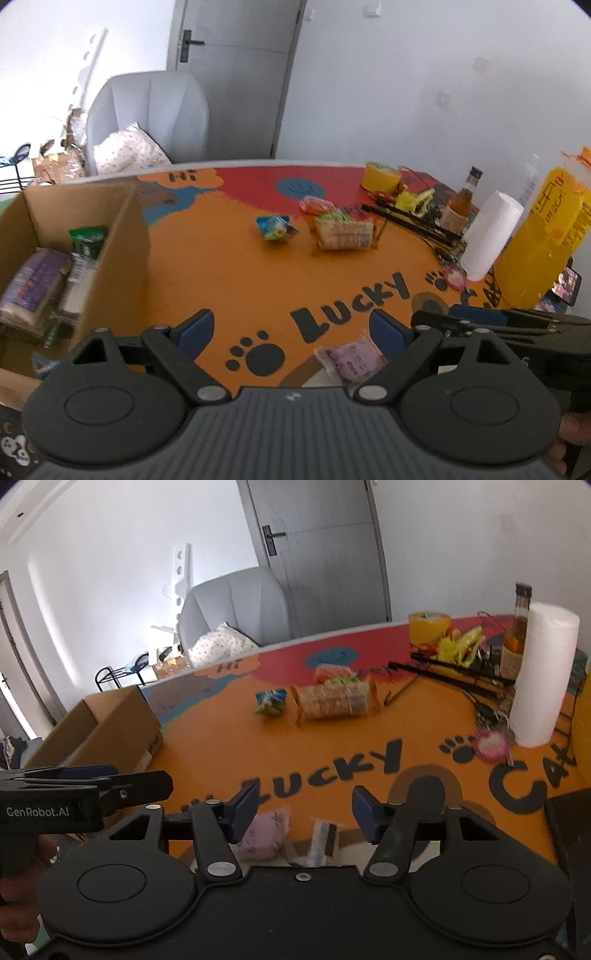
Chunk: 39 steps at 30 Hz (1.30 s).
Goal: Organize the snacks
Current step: 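Grasp the pink-white pack with the left gripper while the right gripper grasps the clear wrapped pack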
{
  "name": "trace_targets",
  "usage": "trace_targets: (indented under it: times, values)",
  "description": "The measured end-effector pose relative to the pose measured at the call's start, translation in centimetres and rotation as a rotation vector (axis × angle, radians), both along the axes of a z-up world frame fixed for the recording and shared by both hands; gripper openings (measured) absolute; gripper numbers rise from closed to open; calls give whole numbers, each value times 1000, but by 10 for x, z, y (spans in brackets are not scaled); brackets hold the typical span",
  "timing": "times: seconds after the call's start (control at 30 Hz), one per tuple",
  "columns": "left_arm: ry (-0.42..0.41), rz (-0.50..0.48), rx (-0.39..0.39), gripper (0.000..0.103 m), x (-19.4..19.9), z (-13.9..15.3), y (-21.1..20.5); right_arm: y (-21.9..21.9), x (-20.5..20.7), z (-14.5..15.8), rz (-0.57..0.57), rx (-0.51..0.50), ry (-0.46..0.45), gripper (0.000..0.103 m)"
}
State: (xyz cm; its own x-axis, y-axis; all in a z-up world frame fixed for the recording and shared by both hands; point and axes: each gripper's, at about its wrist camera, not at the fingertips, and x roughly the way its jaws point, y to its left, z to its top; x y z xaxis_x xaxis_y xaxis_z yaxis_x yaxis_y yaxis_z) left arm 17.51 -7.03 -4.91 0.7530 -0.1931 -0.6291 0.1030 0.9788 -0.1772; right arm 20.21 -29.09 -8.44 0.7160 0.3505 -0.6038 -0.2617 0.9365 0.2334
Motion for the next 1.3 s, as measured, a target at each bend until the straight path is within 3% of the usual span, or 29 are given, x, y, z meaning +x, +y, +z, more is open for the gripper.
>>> trace_targets:
  times: [0.33, 0.67, 1.17, 1.3]
  values:
    - [51, -53, 15, 88, 12, -28, -17, -5, 4, -31, -4, -4, 76, 47]
    - [86, -75, 36, 86, 26, -43, -25, -4, 13, -44, 22, -45, 74, 19]
    - [75, -180, 90, 85, 36, -51, -57, -27, 25, -45, -17, -6, 69, 17]
    - [95, -201, 102, 73, 38, -57, -61, -28, 25, -45, -18, -3, 72, 19]
